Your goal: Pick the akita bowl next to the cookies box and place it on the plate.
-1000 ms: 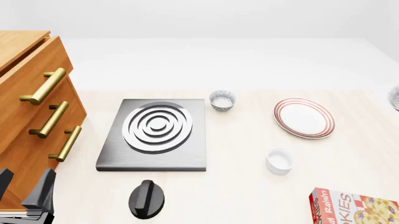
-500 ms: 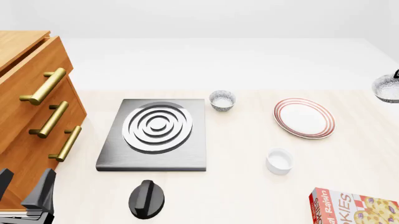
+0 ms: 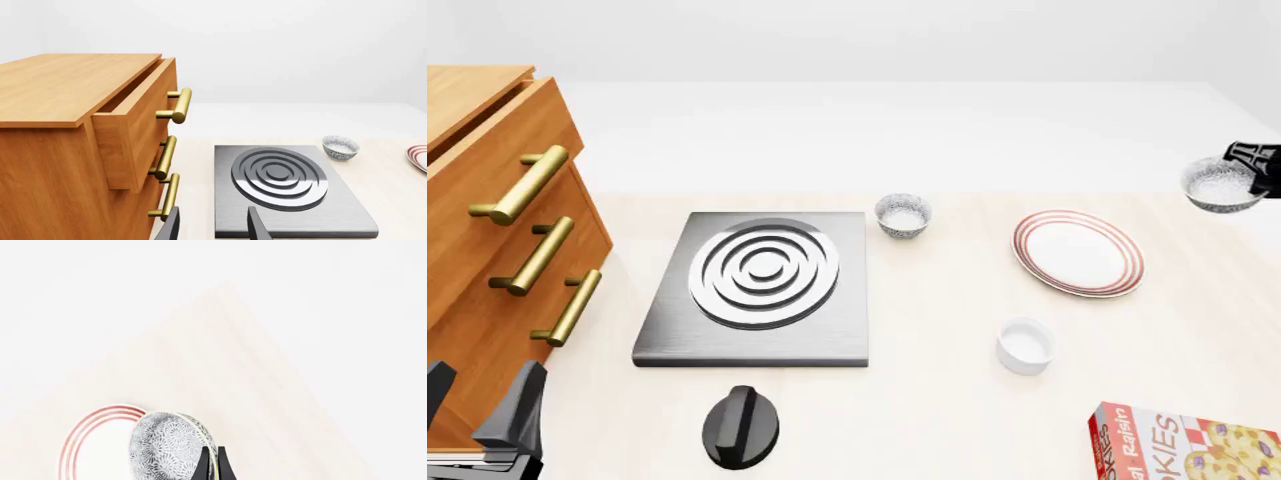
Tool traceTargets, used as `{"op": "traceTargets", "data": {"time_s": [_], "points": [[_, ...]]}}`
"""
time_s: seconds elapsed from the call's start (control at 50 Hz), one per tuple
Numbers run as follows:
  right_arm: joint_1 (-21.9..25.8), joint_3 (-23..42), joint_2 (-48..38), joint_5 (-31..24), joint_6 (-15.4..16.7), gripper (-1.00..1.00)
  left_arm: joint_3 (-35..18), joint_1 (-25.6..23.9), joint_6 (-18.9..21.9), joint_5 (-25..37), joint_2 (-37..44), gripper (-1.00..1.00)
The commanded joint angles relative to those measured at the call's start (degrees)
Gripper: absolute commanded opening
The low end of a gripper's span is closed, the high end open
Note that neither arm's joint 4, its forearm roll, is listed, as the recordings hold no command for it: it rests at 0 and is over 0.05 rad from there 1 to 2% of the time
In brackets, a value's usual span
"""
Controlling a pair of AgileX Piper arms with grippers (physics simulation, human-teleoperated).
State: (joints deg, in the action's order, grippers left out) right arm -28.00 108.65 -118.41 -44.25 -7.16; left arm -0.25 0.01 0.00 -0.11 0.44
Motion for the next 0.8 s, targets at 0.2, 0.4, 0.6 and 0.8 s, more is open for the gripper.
{"op": "traceTargets", "data": {"time_s": [0.2, 0.4, 0.6, 0.8], "points": [[5.0, 5.3, -4.2, -2.5, -4.8, -1.00, 0.0, 0.0, 0.0, 0.0, 0.0, 1.00], [8.6, 6.0, -5.5, -2.6, -7.9, -1.00, 0.0, 0.0, 0.0, 0.0, 0.0, 1.00], [11.6, 7.7, -6.9, -3.0, -10.3, -1.00, 0.0, 0.0, 0.0, 0.0, 0.0, 1.00], [14.1, 7.6, -8.1, -2.2, -13.3, -1.00, 0.0, 0.0, 0.0, 0.0, 0.0, 1.00]]}}
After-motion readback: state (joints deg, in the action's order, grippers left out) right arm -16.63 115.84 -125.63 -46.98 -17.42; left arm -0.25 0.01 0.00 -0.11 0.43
